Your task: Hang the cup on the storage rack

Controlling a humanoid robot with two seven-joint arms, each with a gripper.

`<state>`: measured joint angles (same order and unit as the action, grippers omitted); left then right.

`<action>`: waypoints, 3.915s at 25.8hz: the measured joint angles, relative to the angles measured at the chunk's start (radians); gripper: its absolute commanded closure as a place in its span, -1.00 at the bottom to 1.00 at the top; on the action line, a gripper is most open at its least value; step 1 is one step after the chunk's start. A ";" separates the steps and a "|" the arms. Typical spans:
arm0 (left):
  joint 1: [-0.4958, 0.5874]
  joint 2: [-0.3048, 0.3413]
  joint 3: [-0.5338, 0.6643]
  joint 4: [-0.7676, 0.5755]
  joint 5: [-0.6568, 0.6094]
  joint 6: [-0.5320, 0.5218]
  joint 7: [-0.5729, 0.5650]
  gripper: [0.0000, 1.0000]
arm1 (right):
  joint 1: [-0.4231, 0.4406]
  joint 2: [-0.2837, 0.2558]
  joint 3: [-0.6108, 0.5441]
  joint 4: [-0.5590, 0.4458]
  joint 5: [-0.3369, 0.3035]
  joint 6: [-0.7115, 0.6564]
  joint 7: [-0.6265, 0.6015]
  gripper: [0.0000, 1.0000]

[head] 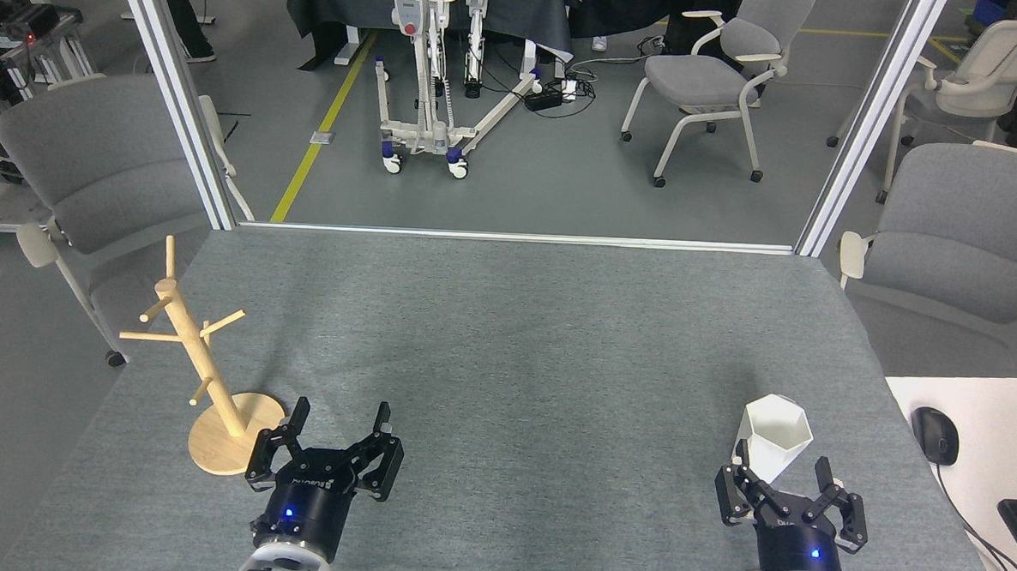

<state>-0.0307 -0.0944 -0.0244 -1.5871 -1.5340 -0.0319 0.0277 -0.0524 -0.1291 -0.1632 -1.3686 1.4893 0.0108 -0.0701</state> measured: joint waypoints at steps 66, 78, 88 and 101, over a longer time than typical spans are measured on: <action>0.023 0.007 0.000 0.038 -0.001 0.001 -0.002 -0.99 | -0.247 -0.089 0.015 0.399 -0.007 0.001 -0.018 -0.99; 0.021 0.008 0.000 0.059 -0.002 0.001 -0.002 -0.99 | -0.261 -0.086 0.016 0.421 -0.007 0.001 -0.017 -0.99; 0.017 0.008 0.000 0.061 -0.002 0.001 -0.002 -0.99 | -0.350 -0.086 0.014 0.528 -0.006 0.002 -0.015 -0.99; 0.008 0.008 0.000 0.076 -0.002 -0.001 -0.001 -0.99 | -0.406 -0.088 0.014 0.598 -0.004 0.002 -0.021 -0.97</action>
<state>-0.0226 -0.0864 -0.0245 -1.5108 -1.5355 -0.0326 0.0264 -0.4583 -0.2171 -0.1488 -0.7710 1.4855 0.0127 -0.0907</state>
